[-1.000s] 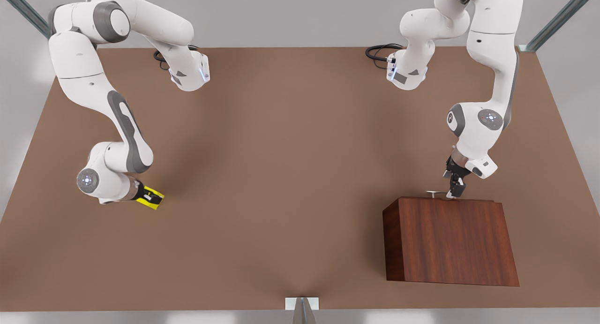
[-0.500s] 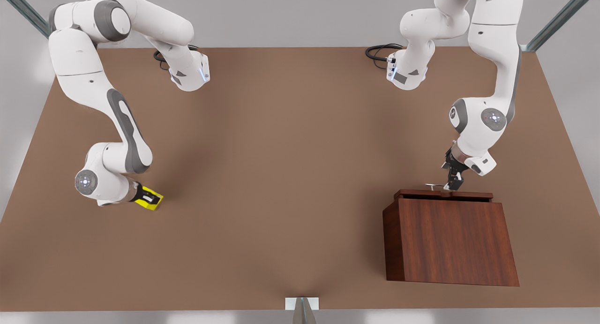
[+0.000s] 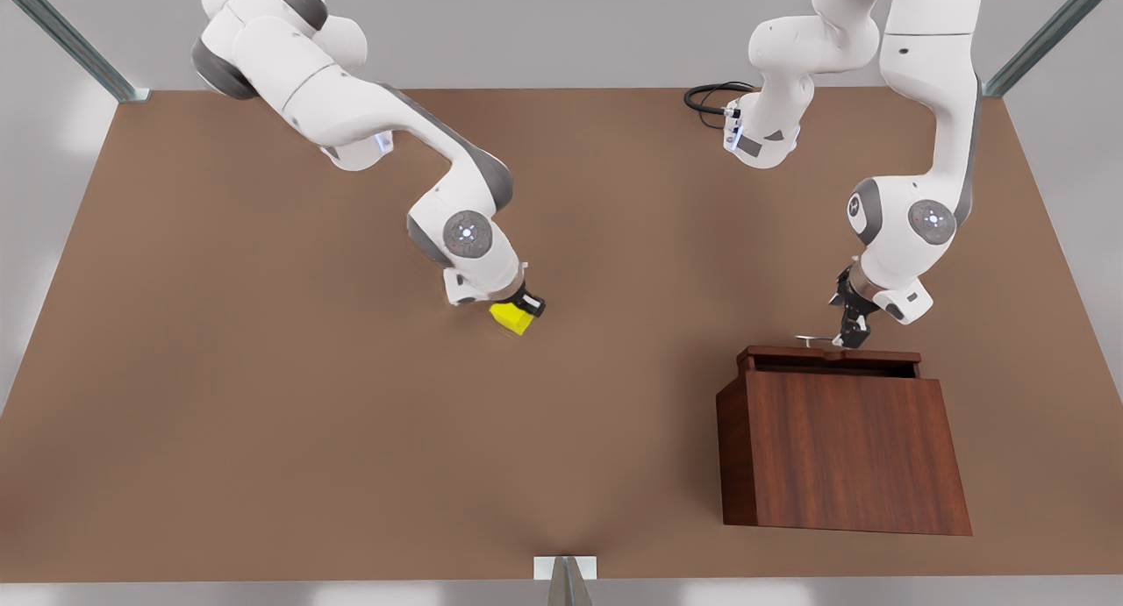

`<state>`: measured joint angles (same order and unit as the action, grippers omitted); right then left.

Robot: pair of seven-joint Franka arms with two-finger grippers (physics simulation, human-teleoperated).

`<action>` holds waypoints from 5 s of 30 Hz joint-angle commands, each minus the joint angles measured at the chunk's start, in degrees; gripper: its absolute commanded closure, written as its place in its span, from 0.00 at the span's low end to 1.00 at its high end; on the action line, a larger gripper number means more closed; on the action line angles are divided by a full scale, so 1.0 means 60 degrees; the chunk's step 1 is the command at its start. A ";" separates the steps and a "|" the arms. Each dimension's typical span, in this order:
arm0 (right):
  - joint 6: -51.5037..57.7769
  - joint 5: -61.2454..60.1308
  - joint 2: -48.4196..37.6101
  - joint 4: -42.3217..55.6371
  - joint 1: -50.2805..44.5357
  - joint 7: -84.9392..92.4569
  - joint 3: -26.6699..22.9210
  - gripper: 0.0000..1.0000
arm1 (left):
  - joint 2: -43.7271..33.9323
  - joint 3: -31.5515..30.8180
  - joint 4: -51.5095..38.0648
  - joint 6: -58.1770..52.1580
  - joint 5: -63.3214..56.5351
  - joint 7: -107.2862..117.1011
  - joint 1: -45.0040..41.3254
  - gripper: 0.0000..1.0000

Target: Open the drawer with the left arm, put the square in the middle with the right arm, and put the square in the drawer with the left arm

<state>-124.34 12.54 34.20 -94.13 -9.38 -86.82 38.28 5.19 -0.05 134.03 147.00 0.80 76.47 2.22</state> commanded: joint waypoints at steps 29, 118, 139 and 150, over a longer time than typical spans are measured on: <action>0.0638 0.1059 0.1918 0.2915 -0.3184 -0.3197 -0.1385 0.00 | -0.0366 -0.0020 0.0015 -0.1195 -0.0031 0.0029 -0.0004 0.00; 0.4346 -0.2076 -0.3781 0.1230 0.0845 1.2200 -0.6058 0.00 | 0.4628 -0.4825 -0.4336 -0.2425 -0.2902 -1.1558 -0.3418 0.00; 0.4346 -0.2076 -0.3781 0.1230 0.0845 1.2215 -0.6058 0.00 | 0.5376 -0.4517 -0.4292 -0.2176 -0.2975 -1.1558 -0.3550 0.00; 0.4346 -0.2091 -0.3781 0.1230 0.0859 1.2214 -0.6058 0.00 | 0.5493 -0.4444 -0.4248 -0.2103 -0.2976 -1.1558 -0.3637 0.39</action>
<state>-98.18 0.02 11.52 -86.75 -4.27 -13.59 1.93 38.14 -26.72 108.54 134.39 -17.28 7.19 -19.60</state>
